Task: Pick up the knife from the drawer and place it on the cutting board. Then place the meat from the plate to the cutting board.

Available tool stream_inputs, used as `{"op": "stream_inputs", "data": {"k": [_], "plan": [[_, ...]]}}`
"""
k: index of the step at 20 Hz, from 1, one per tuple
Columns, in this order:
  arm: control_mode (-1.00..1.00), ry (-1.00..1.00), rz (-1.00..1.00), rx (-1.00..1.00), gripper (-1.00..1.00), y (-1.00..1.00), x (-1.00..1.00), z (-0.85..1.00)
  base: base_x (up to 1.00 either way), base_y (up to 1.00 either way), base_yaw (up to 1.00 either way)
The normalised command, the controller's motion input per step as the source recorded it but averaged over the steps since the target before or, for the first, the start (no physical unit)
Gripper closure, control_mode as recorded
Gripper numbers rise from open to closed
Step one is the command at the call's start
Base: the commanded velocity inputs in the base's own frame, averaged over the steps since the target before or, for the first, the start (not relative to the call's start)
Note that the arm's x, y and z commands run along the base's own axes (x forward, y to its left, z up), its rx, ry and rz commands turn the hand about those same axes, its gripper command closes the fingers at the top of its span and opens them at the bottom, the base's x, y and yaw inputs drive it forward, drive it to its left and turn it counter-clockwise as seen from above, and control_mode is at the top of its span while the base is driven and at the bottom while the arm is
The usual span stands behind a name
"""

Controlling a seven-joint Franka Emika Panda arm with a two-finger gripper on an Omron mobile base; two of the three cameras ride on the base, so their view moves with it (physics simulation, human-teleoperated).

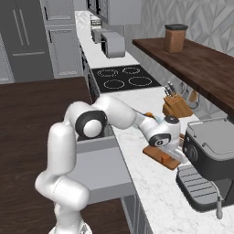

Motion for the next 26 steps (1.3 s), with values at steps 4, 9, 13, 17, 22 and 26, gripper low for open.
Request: {"op": "stream_inputs", "data": {"k": [4,9,13,17,22,26], "plan": [[-1.00,0.00,0.07,0.01,1.00,-0.22,0.28,-0.09,0.00,0.00,0.00],[-1.00,-0.02,0.06,0.01,1.00,-0.16,0.26,-0.01,0.00,0.00,0.00],[-1.00,0.00,0.04,0.00,-1.00,0.00,0.21,-0.24,0.00,0.00,0.00],[-1.00,0.00,0.00,0.00,-1.00,0.00,0.00,-0.03,0.00,0.00,0.00],[-1.00,0.00,0.00,0.00,-1.00,0.11,-0.06,0.11,0.00,0.00,0.00],[-1.00,0.00,0.00,0.00,-1.00,0.43,-0.05,0.44,0.00,0.00,0.00]]}}
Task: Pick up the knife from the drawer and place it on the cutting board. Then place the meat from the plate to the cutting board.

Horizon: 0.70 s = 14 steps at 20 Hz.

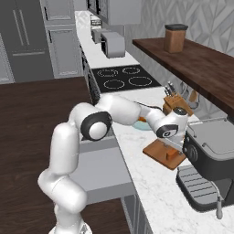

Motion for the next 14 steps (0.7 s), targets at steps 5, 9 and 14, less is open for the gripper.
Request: {"op": "stream_inputs", "data": {"k": [5,9,14], "plan": [[-1.00,0.00,-0.03,-0.03,-1.00,0.58,-0.05,0.53,0.00,0.00,0.00],[-1.00,0.00,-0.06,-0.03,-1.00,0.75,0.00,0.42,0.00,0.00,0.00],[-1.00,-0.05,-0.01,0.00,-1.00,0.68,0.00,0.38,0.00,0.00,0.00]]}}
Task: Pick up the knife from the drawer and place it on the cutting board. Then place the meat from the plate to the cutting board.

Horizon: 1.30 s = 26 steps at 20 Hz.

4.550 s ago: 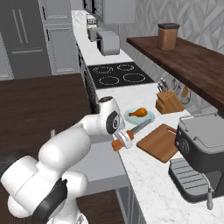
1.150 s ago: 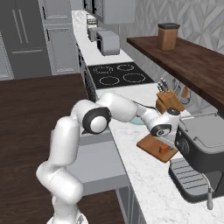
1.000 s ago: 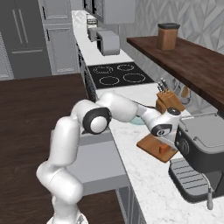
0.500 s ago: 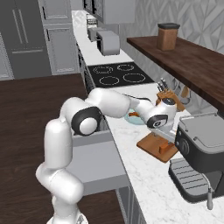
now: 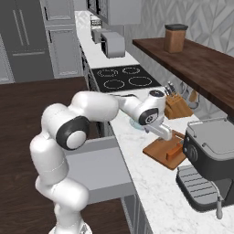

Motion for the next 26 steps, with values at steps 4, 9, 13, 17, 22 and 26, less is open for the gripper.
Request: {"op": "stream_inputs", "data": {"k": [4,9,13,17,22,26], "plan": [[-1.00,-0.12,0.00,0.00,-1.00,0.46,0.12,0.29,0.00,0.00,0.00],[-1.00,-0.07,0.00,0.00,-1.00,0.44,0.34,0.23,0.00,0.00,0.00],[-1.00,-0.08,0.00,0.00,-1.00,0.28,0.61,0.33,0.00,0.00,0.00],[-1.00,-0.03,0.00,0.00,-1.00,0.09,0.78,0.18,0.00,0.00,0.00],[-1.00,0.00,0.00,0.00,-1.00,0.07,0.73,-0.05,0.00,0.00,0.00],[-1.00,0.00,0.00,0.00,-1.00,0.04,0.57,-0.17,0.00,0.00,0.00]]}}
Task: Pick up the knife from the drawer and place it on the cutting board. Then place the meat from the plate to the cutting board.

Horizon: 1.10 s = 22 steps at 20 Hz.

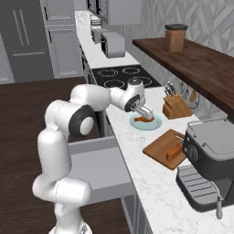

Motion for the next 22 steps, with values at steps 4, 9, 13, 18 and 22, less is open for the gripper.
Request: {"op": "stream_inputs", "data": {"k": [4,9,13,18,22], "plan": [[-1.00,0.00,0.00,0.00,-1.00,0.00,0.38,-0.27,0.00,0.00,0.00],[-1.00,0.00,0.00,0.00,-1.00,0.09,0.15,-0.39,0.00,0.00,0.00],[-1.00,0.00,0.00,0.00,-1.00,0.12,0.34,-0.20,0.00,0.00,0.00],[-1.00,0.00,-0.01,0.00,-1.00,0.10,0.44,-0.15,0.00,0.00,0.00],[-1.00,0.00,-0.01,-0.01,-1.00,0.06,0.44,-0.23,0.00,0.00,0.00]]}}
